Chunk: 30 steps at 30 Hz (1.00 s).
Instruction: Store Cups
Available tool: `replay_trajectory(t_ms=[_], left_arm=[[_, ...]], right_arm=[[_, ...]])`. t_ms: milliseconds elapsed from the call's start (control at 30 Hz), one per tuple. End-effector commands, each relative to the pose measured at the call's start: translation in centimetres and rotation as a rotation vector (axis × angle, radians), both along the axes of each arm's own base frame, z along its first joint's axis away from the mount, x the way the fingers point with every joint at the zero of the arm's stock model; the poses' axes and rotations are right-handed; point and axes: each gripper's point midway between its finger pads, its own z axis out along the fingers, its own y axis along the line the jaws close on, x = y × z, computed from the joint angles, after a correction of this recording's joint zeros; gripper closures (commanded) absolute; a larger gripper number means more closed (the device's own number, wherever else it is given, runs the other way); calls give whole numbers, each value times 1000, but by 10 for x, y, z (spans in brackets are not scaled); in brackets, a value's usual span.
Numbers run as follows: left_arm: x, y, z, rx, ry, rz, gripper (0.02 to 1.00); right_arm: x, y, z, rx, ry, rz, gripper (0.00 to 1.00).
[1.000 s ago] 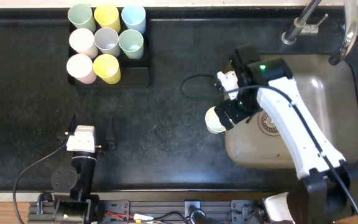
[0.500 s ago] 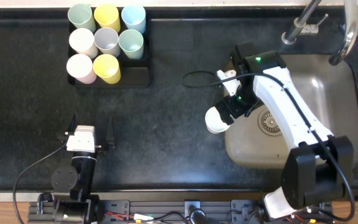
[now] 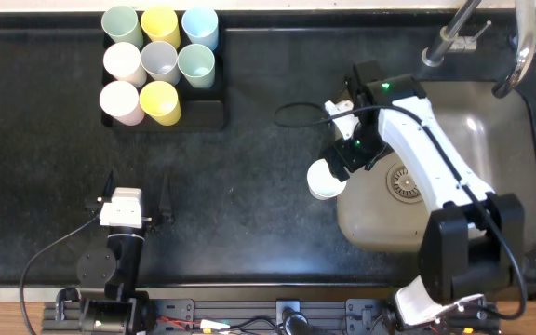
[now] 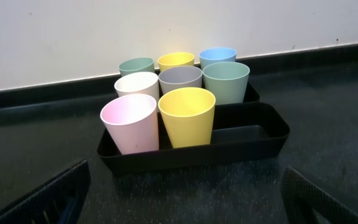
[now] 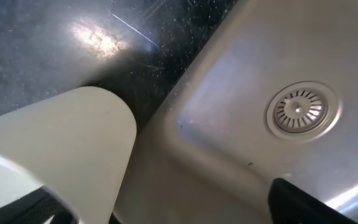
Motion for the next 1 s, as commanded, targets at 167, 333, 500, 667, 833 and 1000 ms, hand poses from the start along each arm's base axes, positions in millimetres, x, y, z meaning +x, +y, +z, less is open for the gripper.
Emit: replay_trajectory(t_ms=[167,333,500,667,833,1000], left_arm=[[-1,-2,1,17,-7,-11,18],[-1,-2,1,17,-7,-11,18],[-1,-2,1,17,-7,-11,20],[-1,-2,1,17,-7,-11,20],[-1,-2,1,17,-6,-11,20],[-1,-2,1,17,-7,-11,20]], right_arm=[[2,3,1,13,5,-10,956],[7,10,30,26,-50,-29,958],[45,39,128,118,-294,-97,958],[64,87,195,235,-492,-48,956],[83,140,234,356,-622,-24,956],[103,185,248,432,-660,-27,956]])
